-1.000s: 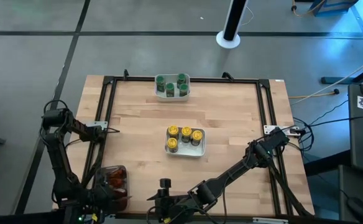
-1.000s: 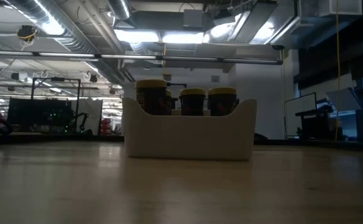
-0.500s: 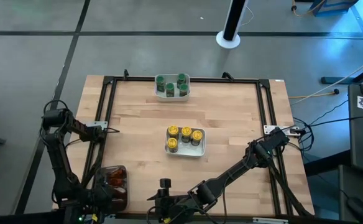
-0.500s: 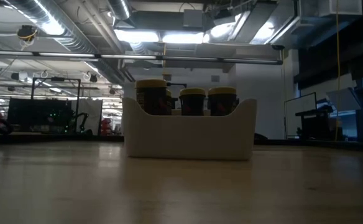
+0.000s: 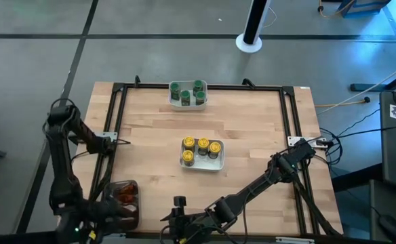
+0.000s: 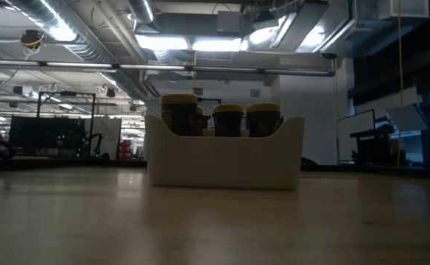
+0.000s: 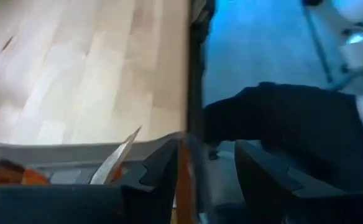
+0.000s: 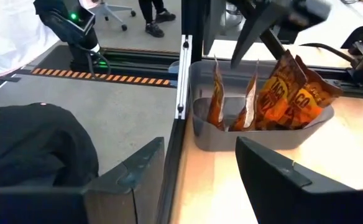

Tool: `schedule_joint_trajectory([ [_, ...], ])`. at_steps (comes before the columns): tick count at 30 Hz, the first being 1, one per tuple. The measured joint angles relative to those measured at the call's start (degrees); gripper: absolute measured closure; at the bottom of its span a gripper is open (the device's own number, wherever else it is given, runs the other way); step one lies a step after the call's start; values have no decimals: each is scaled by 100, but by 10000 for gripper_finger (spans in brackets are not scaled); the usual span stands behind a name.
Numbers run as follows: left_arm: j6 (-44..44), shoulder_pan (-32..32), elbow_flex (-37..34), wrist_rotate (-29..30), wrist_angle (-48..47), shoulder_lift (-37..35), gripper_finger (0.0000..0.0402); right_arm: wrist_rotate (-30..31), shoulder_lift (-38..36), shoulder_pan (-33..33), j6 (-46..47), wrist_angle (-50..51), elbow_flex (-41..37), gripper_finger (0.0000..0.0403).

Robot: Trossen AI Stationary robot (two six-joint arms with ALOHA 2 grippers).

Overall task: Sort spices by type
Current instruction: Put the top orange seasoning pack into the black bin, then return to home position

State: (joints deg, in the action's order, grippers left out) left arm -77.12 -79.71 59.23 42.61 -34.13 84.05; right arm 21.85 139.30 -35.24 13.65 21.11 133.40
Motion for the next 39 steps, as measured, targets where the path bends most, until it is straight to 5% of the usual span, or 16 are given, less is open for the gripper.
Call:
schedule_joint_trajectory([
  [8,1213,554,2,402,73,-634,259,-12,-42,0,-62,86,4,203],
  [18,3845,2006,-24,289,78,-1191,259,48,-866,244,-353,1833,17,224],
  [28,5753,3469,-1068,-1113,990,-2704,261,-123,-1062,747,-499,3140,2,287],
  [39,7068,5149,-2821,-1940,2575,-4548,331,-1274,-1219,1474,-877,3748,7,332],
])
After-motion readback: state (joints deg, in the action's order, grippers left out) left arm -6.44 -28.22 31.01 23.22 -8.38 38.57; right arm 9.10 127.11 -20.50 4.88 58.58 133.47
